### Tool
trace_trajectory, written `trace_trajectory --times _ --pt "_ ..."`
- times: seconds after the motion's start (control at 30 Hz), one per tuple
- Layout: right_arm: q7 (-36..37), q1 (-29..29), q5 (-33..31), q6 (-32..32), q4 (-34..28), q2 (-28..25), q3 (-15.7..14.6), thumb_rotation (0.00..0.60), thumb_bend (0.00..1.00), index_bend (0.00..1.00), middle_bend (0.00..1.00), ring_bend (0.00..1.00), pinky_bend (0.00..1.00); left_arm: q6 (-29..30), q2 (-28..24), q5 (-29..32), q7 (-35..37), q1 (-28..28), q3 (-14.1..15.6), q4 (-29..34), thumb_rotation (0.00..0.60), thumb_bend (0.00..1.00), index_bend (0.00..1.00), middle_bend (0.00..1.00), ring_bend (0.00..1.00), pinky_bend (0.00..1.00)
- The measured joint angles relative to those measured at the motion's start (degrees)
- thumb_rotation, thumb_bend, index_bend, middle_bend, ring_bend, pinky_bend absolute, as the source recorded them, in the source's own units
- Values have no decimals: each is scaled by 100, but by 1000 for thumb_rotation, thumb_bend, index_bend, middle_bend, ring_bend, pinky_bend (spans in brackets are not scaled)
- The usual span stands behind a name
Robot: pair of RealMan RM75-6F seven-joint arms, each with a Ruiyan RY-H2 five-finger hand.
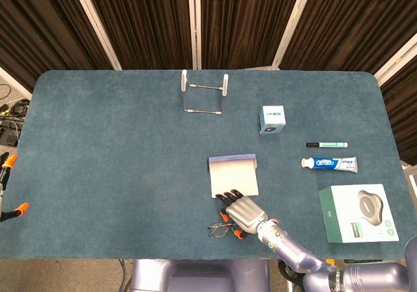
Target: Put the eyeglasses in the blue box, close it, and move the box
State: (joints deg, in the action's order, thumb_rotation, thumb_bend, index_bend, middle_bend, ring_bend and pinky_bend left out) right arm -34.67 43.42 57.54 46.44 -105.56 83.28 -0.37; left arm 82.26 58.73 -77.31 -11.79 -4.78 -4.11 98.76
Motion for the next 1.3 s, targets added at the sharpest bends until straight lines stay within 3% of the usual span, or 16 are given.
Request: trace_trajectory --times 0.63,1.3 --pt "125 -5 -57 149 200 123 -280 600 240 506 0 0 0 -12 22 24 -57 -26 13 16 600 0 0 0 0 0" --pt "530 -37 137 211 343 170 -255 600 352 614 9 0 0 -32 48 64 -104 -48 23 11 600 0 0 0 0 0"
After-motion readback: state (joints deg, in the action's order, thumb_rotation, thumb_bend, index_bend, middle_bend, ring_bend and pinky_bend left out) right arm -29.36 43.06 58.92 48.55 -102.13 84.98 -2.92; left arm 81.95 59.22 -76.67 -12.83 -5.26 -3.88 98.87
